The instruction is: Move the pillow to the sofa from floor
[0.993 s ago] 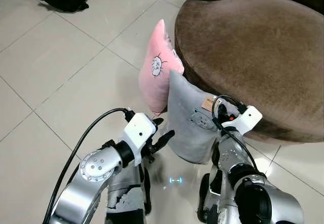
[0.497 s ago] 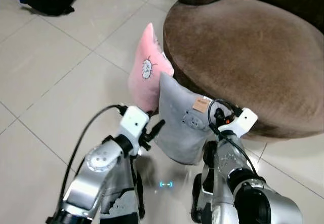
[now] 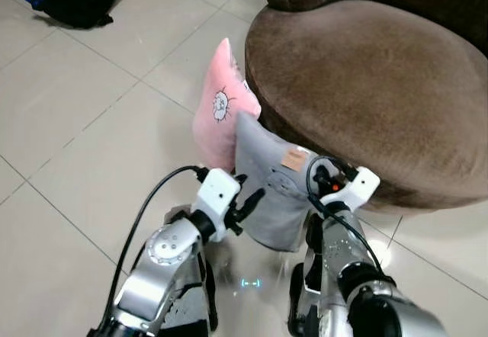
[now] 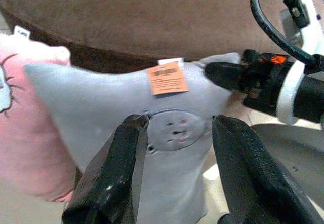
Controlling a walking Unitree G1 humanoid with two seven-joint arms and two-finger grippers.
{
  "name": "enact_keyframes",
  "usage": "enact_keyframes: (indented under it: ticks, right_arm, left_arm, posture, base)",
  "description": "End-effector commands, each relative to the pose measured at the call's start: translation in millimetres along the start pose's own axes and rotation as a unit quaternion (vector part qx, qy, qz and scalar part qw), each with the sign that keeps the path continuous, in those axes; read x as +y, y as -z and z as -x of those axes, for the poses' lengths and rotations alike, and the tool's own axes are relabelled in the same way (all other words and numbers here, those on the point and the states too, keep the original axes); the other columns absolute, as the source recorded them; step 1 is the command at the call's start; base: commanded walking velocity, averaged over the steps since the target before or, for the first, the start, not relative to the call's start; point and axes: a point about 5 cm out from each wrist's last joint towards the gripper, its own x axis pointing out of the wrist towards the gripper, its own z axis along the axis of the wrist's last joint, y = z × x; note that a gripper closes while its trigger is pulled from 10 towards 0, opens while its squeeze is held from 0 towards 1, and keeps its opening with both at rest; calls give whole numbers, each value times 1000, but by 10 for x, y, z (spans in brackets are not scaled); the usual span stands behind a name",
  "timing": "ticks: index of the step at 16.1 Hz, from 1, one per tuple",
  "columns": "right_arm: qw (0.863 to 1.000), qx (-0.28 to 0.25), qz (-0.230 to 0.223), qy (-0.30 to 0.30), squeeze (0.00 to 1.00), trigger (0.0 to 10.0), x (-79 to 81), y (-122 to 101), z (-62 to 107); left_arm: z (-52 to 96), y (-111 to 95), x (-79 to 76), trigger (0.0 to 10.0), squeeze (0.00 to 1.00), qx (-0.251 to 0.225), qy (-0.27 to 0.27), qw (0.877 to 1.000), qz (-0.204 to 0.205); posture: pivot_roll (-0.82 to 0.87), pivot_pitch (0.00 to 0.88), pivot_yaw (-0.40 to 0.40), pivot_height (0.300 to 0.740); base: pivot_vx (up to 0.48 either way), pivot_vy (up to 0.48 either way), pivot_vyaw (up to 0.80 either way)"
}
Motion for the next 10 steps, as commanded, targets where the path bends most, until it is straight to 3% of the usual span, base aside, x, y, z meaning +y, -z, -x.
enact_keyframes:
  ticks: [1, 2, 4, 6, 9, 10]
  right_arm:
    - [998, -24, -7, -53, 0, 0, 165, -78, -7]
    - [997, -44, -9, -70, 0, 0, 251, -166, 2]
    - [989, -115, -36, -88, 0, 0, 509, -560, 55]
    - [965, -220, -95, -106, 0, 0, 826, -1257, 211]
    - [916, -347, -126, -158, 0, 0, 1207, -2366, 290]
    - [904, -373, -119, -172, 0, 0, 1298, -2614, 321]
  left_arm:
    - [-1, 83, -79, 10000, 0, 8, 7, 1000, 4]
    - [-17, 113, -120, 10000, 0, 8, 7, 1000, 5]
    - [-75, 100, -197, 10000, 0, -2, 11, 1000, 4]
    - [-200, -47, -274, 10000, 0, -36, 18, 999, 1]
    - [-417, -84, -326, 10000, 0, -61, 24, 998, 15]
    - [-467, -99, -324, 10000, 0, -65, 26, 997, 13]
  posture:
    - [208, 210, 3, 520]
    - [175, 188, -6, 520]
    - [139, 160, -16, 520]
    - [91, 130, -16, 520]
    - [12, 71, 3, 520]
    - [2, 60, 10, 520]
  base:
    - [0, 0, 0]
    - [0, 0, 0]
    - [0, 0, 0]
    - [0, 0, 0]
    - [0, 0, 0]
    - [0, 0, 0]
